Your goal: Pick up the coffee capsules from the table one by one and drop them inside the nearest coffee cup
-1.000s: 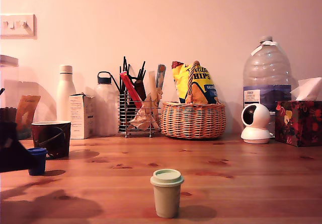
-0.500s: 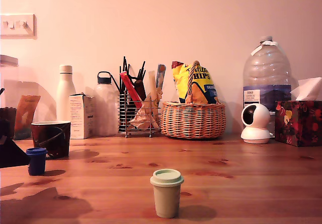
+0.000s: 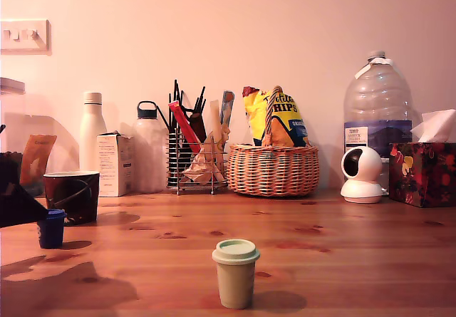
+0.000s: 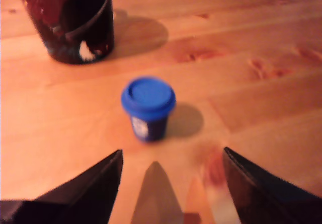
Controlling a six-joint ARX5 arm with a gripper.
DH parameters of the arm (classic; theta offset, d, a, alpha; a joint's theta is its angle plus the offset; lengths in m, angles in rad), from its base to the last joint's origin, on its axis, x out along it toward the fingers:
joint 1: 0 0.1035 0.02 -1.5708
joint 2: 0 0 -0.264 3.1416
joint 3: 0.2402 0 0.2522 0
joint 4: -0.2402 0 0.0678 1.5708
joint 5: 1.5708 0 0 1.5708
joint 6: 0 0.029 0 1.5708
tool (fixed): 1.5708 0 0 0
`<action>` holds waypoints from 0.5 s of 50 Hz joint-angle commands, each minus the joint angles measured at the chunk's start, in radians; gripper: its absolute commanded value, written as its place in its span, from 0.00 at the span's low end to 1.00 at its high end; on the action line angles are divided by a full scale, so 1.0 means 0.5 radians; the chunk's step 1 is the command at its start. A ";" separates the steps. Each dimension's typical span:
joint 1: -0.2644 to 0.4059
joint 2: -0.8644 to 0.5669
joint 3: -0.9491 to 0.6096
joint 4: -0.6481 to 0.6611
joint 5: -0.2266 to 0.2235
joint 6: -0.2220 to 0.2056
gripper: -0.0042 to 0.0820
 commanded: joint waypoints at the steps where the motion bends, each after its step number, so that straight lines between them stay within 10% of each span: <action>1: 0.011 0.063 0.039 0.066 0.002 -0.003 0.71; 25: 0.017 0.417 0.262 0.192 0.004 -0.002 0.71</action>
